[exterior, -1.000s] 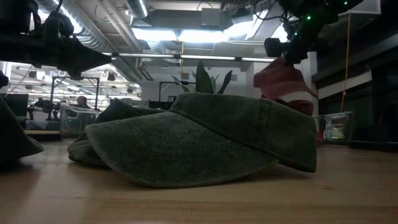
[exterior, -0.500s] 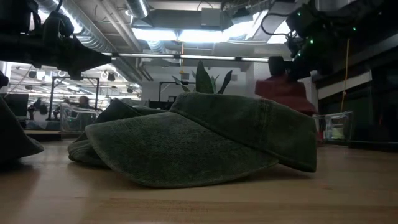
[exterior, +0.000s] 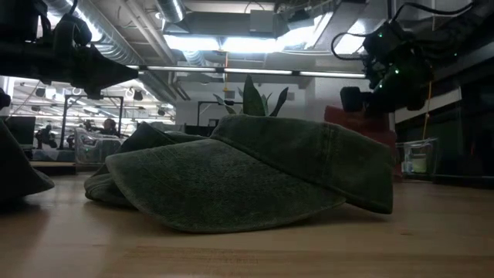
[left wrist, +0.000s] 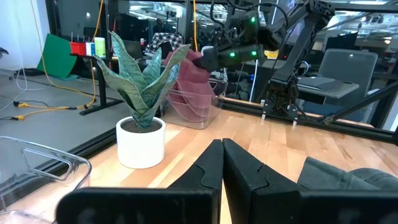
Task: Pick & Place hat
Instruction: Put the red cap into the right transparent bin
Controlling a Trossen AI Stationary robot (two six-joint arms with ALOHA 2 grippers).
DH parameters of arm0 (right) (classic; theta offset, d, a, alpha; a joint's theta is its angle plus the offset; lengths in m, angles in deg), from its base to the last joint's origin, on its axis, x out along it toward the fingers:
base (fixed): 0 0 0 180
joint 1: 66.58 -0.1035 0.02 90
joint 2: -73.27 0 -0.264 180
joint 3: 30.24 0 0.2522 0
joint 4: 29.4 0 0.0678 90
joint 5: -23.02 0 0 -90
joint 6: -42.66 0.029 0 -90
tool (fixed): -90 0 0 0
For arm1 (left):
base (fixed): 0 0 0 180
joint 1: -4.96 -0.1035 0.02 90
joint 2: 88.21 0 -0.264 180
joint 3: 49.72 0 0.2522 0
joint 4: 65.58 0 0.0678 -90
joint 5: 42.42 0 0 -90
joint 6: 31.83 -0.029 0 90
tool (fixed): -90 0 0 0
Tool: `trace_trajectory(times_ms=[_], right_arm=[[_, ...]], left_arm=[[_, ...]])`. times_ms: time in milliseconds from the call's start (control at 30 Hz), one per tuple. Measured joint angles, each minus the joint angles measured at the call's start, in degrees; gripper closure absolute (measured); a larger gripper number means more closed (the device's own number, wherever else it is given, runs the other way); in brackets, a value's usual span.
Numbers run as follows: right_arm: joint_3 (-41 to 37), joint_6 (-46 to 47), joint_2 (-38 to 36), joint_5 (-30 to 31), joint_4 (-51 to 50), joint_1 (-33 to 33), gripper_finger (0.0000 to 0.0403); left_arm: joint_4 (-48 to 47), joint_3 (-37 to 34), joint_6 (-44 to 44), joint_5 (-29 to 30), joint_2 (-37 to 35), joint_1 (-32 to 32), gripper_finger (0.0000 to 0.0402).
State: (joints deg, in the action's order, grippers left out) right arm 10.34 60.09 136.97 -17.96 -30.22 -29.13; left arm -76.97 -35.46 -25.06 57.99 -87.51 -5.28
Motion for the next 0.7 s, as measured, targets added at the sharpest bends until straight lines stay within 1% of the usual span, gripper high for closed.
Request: trace_trajectory(times_ms=[167,300,567,633,700], right_arm=[[-0.93,2.25,0.00,-2.43,-0.31,-0.61,0.0393],[-0.93,4.62,0.00,-2.59,-3.46,-0.94,0.0393],[-0.93,13.71,0.00,-2.58,-10.71,-0.92,0.0393],[-0.93,14.27,0.00,-2.85,-11.20,-0.92,0.0393],[-0.93,14.27,0.00,-4.52,-11.43,-0.92,0.0393]], left_arm=[[0.00,0.00,0.00,0.00,0.00,0.01,0.0398],[0.00,0.00,0.00,0.00,0.00,0.00,0.0397],[0.00,0.00,0.00,0.00,-0.01,0.01,0.0398],[0.00,0.00,0.00,0.00,0.00,0.02,0.0398],[0.00,0.00,0.00,0.00,-0.01,0.01,0.0398]])
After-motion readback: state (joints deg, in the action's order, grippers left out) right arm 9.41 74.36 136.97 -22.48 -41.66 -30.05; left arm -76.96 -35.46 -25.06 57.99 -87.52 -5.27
